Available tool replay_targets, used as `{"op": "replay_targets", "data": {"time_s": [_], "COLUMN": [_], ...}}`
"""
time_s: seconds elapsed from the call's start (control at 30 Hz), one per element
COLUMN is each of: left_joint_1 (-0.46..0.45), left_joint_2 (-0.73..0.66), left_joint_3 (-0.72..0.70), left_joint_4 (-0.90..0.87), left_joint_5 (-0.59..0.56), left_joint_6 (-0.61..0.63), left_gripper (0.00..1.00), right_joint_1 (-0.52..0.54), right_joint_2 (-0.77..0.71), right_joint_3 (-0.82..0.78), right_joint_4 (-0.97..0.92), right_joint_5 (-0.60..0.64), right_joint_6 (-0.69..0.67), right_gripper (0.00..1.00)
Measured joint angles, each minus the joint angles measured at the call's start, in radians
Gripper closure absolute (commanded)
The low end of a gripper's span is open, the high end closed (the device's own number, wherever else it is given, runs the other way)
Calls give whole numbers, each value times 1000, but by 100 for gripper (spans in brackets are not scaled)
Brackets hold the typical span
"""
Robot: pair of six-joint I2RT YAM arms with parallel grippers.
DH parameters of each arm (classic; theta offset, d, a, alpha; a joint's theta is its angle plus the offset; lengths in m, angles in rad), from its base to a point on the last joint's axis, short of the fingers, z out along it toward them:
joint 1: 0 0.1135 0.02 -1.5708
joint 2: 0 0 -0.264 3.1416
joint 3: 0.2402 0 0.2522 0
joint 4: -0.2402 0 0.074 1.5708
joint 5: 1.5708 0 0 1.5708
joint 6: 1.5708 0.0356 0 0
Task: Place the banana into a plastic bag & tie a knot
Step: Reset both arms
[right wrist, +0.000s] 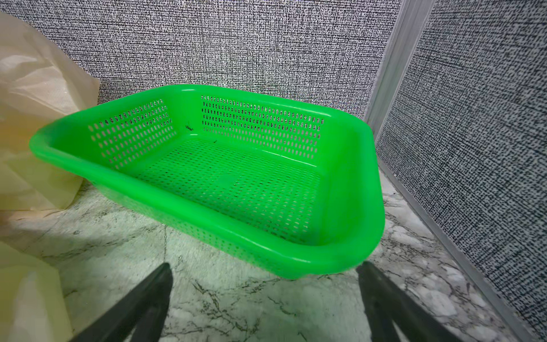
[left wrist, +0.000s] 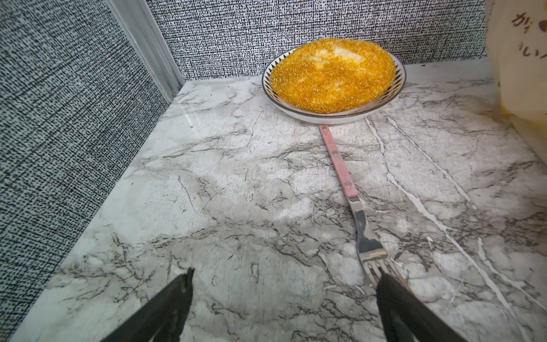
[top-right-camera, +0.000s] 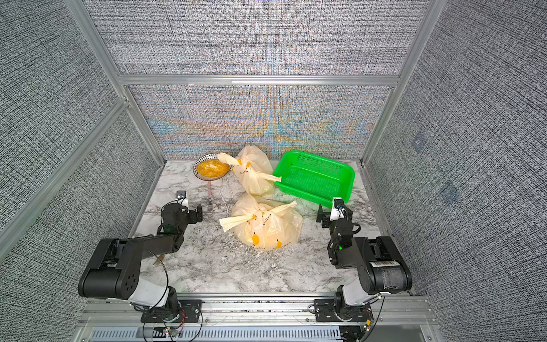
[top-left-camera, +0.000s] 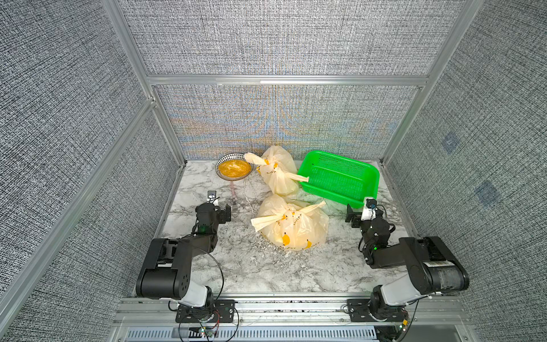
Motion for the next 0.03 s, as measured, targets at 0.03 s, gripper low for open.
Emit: {"op": "replay_targets", "data": {"time_s": [0.03], "left_joint_1": [0], "left_joint_2": [0], "left_joint_3": [0], "left_joint_4": [0], "left_joint_5": [0], "left_joint_6": [0], "left_gripper": [1], "right_joint_1": [-1], "right_joint_2": [0], "right_joint_3": [0], "right_joint_4": [-1], "right_joint_5": [0], "right_joint_6": [0], "right_gripper": [2]}}
